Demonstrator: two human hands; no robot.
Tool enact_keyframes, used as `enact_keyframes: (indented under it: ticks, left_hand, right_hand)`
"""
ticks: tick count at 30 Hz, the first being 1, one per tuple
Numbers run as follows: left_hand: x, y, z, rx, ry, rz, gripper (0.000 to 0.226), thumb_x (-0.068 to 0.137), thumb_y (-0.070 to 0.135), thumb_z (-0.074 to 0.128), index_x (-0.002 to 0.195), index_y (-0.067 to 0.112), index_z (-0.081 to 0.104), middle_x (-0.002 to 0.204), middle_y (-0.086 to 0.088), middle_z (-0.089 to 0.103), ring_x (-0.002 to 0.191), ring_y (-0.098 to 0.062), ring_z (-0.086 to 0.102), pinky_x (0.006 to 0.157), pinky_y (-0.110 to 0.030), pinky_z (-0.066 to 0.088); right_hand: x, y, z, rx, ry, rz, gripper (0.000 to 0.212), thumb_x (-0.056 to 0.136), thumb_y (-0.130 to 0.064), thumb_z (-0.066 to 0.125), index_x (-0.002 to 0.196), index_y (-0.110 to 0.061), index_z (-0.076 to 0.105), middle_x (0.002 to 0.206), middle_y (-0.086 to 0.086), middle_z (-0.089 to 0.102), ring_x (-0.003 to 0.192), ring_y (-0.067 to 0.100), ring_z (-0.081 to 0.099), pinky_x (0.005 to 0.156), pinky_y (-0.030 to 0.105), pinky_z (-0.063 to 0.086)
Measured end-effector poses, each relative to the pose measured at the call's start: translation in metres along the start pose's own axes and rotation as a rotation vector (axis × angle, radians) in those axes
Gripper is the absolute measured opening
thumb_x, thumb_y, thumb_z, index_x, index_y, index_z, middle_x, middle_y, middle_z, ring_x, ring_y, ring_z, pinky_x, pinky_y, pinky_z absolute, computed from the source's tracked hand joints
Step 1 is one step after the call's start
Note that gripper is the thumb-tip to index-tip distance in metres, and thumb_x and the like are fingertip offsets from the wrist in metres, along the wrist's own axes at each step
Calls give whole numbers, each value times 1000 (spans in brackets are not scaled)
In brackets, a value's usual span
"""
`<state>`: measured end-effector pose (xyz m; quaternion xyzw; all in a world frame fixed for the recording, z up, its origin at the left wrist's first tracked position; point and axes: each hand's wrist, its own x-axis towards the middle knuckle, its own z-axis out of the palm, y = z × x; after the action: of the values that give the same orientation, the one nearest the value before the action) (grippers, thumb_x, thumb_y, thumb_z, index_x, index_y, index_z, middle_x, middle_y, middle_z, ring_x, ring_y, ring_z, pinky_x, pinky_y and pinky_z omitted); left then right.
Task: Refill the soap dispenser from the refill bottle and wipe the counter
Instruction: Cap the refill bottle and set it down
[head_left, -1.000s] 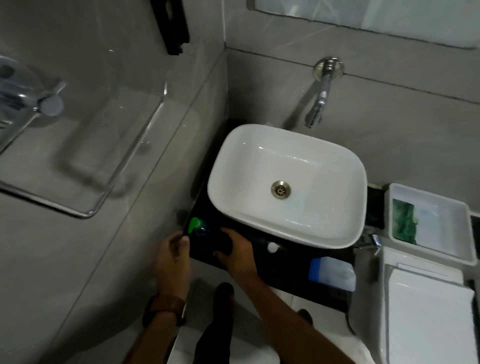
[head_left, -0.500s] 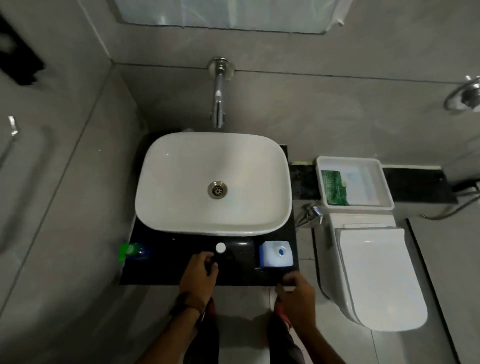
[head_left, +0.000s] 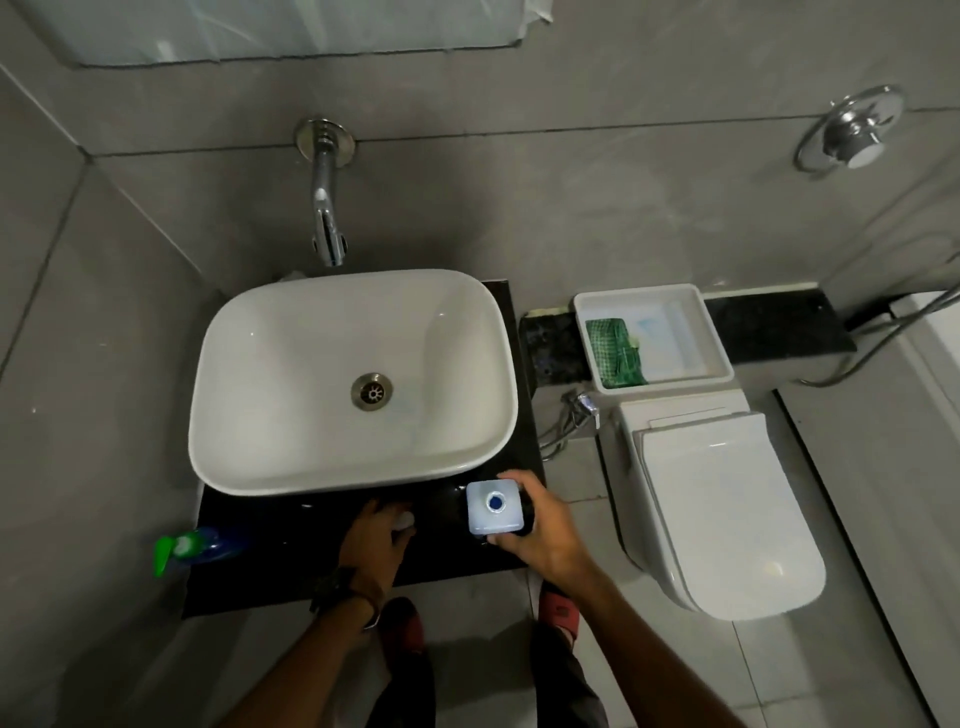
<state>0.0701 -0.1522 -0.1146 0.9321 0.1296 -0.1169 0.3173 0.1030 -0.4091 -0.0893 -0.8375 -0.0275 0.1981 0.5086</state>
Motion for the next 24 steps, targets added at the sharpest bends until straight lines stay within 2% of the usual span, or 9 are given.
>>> enact_keyframes:
  ticks: [4, 6, 9, 13, 18, 21, 24]
  left_hand:
    - [-29, 35, -27, -272, 20, 49, 36, 75, 24, 86, 104, 30, 66, 98, 9, 71, 87, -7, 68, 77, -23, 56]
    - [-47, 58, -46, -373, 60, 113, 32, 75, 31, 85, 99, 35, 64, 93, 14, 71, 86, -6, 69, 73, -16, 55]
    - [-67, 99, -79, -395, 163, 243, 29, 77, 37, 83, 101, 35, 67, 97, 20, 70, 92, -1, 68, 78, -7, 49]
    - [-69, 149, -123, -335, 273, 462, 29, 78, 38, 78, 102, 22, 73, 101, 17, 70, 96, 5, 64, 84, -9, 49]
    - [-57, 186, -175, -341, 350, 608, 36, 79, 42, 80, 105, 17, 76, 104, 7, 74, 87, -3, 70, 75, -21, 59]
    - [-51, 208, -206, -326, 346, 755, 38, 82, 52, 71, 107, 23, 72, 103, 9, 72, 86, -3, 69, 79, -13, 55]
    - [-48, 225, -232, -316, 317, 820, 37, 80, 43, 75, 110, 22, 73, 103, 9, 72, 84, -2, 69, 77, -11, 54]
  right_hand:
    - [-10, -9, -4, -2, 42, -30, 72, 64, -29, 94, 123, -45, 55, 118, -22, 66, 113, 2, 65, 90, 22, 58]
    - [-17, -18, -7, -11, 82, -44, 72, 62, -30, 95, 122, -42, 58, 117, -20, 68, 111, 2, 66, 92, 28, 59]
    - [-31, -42, -15, -6, 142, -72, 73, 58, -32, 96, 122, -39, 61, 118, -19, 69, 110, 3, 67, 92, 31, 60]
    - [-43, -85, -30, -21, 213, -183, 73, 58, -32, 96, 124, -37, 64, 118, -21, 69, 110, 5, 67, 91, 30, 60]
    - [-43, -144, -54, -25, 302, -289, 75, 58, -37, 93, 126, -39, 63, 119, -21, 69, 108, 5, 68, 88, 31, 61]
    - [-39, -177, -70, -36, 341, -357, 77, 58, -42, 92, 129, -36, 63, 120, -18, 70, 107, 6, 69, 86, 34, 62]
    - [-35, -205, -81, -26, 372, -410, 78, 58, -47, 94, 130, -35, 64, 120, -18, 71, 107, 6, 69, 87, 33, 62]
